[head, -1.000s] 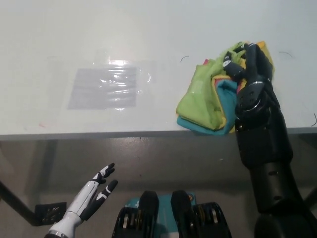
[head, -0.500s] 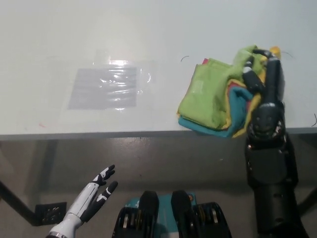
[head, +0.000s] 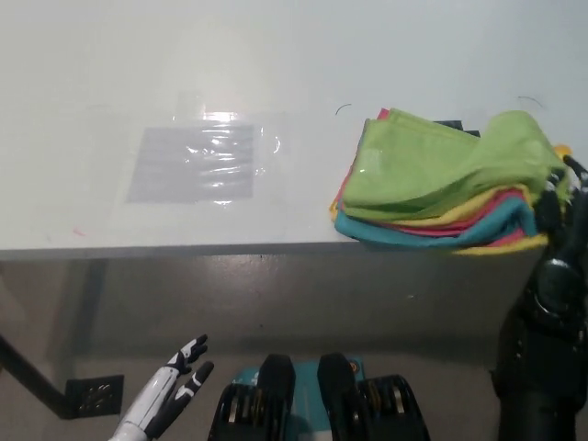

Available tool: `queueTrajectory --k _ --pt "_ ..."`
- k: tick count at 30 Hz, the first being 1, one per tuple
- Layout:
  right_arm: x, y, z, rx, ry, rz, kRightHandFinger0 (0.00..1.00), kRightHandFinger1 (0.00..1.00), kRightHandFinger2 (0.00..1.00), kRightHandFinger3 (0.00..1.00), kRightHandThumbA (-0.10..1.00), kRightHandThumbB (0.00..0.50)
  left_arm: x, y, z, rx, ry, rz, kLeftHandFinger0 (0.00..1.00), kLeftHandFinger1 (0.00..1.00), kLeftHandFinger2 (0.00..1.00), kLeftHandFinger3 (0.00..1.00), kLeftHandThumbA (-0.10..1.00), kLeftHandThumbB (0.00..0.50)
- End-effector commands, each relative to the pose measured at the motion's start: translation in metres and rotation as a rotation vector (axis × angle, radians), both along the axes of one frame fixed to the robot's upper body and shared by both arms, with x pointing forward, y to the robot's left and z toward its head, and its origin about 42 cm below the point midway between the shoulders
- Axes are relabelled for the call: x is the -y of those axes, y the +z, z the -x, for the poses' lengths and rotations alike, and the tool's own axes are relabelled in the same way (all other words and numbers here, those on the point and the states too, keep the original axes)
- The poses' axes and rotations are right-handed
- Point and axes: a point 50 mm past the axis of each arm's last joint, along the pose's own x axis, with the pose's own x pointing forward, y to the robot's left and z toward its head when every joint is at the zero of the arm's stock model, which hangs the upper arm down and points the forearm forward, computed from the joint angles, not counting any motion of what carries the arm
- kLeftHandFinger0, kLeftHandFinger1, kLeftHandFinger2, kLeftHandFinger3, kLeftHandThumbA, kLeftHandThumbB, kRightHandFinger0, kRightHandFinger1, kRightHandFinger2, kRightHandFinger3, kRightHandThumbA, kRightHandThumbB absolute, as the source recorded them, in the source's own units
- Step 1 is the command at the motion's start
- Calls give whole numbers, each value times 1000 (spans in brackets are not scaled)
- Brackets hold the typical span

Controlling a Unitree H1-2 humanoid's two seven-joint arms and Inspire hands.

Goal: A stack of folded microfibre clothes with a single fold is kept infront of the robot. the robot uses its right hand to grab one end of the clothes and pulla it away from the other end to unfold

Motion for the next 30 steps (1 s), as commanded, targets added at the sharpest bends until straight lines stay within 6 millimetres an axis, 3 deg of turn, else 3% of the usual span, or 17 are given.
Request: queueTrajectory --k 1,2,3,4,5,6,11,12,16,18,21,22,23,24,26,29,30 --pt "55 26 14 538 -253 -280 399 519 943 1000 296 179 -14 5 5 76 43 1 1000 1000 1000 1000 1000 500" --pt "56 24 14 542 -215 -281 620 731 1000 1000 406 183 -14 5 5 74 44 6 1000 1000 1000 1000 1000 500" --pt "56 22 13 536 -175 -267 916 1000 1000 1000 618 192 -14 4 5 75 45 7 1000 1000 1000 1000 1000 500" --pt "55 21 13 528 -135 -248 1000 1000 1000 1000 721 200 -14 4 5 77 47 6 1000 1000 1000 1000 1000 500" --pt "56 19 12 496 -84 -197 1000 1000 1000 1000 917 267 -14 4 6 72 46 9 1000 1000 1000 1000 1000 500" --pt "57 18 12 453 -48 -165 1000 1000 1000 1000 1000 357 -14 3 6 73 44 9 1000 1000 1000 1000 1000 500" --pt "57 9 14 392 79 -32 1000 1000 1000 1000 1000 339 -14 4 7 85 40 -2 1000 1000 1000 1000 1000 500" --pt "57 7 13 388 84 -22 1000 1000 1000 1000 1000 363 -14 4 6 83 41 3 1000 1000 1000 1000 1000 500" --pt "57 8 12 397 88 -21 1000 1000 1000 1000 1000 366 -14 4 6 86 41 4 1000 1000 1000 1000 1000 500" --pt "54 20 5 318 111 245 1000 1000 1000 1000 1000 374 -13 6 6 77 34 2 1000 1000 1000 1000 1000 500" --pt "54 20 5 314 107 260 1000 1000 1000 1000 1000 374 -13 5 7 76 33 2 1000 1000 1000 1000 1000 500" --pt "55 63 -11 300 121 418 1000 1000 1000 1000 962 367 -14 7 7 86 33 -1 1000 1000 1000 1000 1000 500" --pt "55 67 -13 298 120 437 1000 1000 1000 1000 956 367 -14 7 7 87 33 -1 1000 1000 1000 1000 1000 500" --pt "57 91 -13 332 94 492 1000 1000 1000 1000 995 352 -15 8 7 91 31 -5 1000 1000 1000 1000 1000 500" --pt "60 117 -9 375 86 523 1000 1000 1000 1000 1000 345 -15 9 6 92 31 -9 1000 1000 1000 1000 1000 500" --pt "59 118 -8 368 84 526 1000 1000 1000 1000 1000 346 -15 9 6 92 31 -9 1000 1000 1000 1000 1000 500" --pt "61 155 4 459 58 567 1000 1000 1000 1000 1000 343 -17 9 6 89 33 -8 1000 1000 1000 1000 1000 500"
